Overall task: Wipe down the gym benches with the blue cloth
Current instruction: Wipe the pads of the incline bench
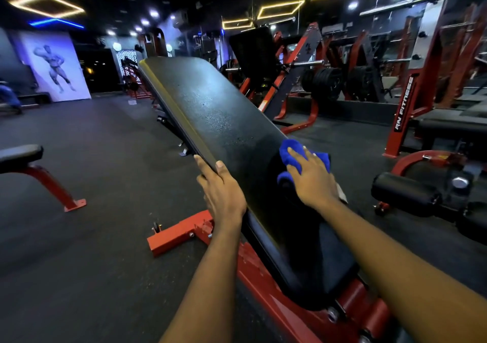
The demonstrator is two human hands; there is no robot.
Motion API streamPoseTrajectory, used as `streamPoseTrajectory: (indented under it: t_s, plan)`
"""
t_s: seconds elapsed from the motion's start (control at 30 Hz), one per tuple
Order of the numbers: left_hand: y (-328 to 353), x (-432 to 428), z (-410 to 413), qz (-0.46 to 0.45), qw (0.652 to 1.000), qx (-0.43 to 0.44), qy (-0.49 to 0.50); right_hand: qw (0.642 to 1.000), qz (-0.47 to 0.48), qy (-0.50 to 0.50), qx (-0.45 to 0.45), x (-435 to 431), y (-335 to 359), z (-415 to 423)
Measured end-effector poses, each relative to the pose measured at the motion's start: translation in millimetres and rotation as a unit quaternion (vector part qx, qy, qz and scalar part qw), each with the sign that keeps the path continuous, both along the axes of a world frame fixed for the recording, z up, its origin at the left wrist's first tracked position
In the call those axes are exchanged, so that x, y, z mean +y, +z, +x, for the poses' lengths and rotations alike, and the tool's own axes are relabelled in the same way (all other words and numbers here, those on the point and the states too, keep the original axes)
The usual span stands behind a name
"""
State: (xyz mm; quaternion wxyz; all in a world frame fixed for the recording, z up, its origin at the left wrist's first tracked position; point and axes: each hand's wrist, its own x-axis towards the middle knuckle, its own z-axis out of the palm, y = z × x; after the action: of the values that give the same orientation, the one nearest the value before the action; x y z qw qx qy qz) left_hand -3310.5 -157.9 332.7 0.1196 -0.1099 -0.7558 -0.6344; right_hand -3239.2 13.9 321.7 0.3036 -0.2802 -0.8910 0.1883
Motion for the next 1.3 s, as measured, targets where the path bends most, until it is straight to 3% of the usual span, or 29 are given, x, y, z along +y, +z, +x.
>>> streamPoseTrajectory:
  t_s: [0.13,0.33,0.47,0.7,0.9,1.13,1.3]
  plan:
    - [1.0,0.8,0.0,-0.016,1.0,-0.008,0.0,1.0,0.0,-0.023,-0.011,-3.7,-22.0,24.8]
    - [-2.9,1.9,0.4,-0.021,1.0,-0.005,0.001,0.998,-0.039,-0.021,-0.034,24.5,13.1,-10.1]
    - [-1.0,-1.6,2.2,-0.016,1.0,-0.006,0.008,0.998,-0.068,-0.013,-0.003,20.9,8.0,4.4]
    - [0.0,-2.2,6.1,-0.022,1.0,-0.01,0.008,0.984,-0.117,-0.125,0.052,7.9,-47.6,70.9]
    - [2.9,-3.3,9.7,-0.05,0.999,-0.008,0.008,0.938,-0.234,-0.25,0.059,-35.6,-62.1,91.2]
    - [2.4,-3.7,5.8,-0.054,0.998,-0.005,0.014,0.967,-0.124,-0.224,-0.004,-161.0,-55.8,79.9]
    - [-0.6,-2.5,2.3,-0.049,0.999,-0.004,0.01,0.968,-0.143,-0.207,0.0,-103.4,-51.8,77.2]
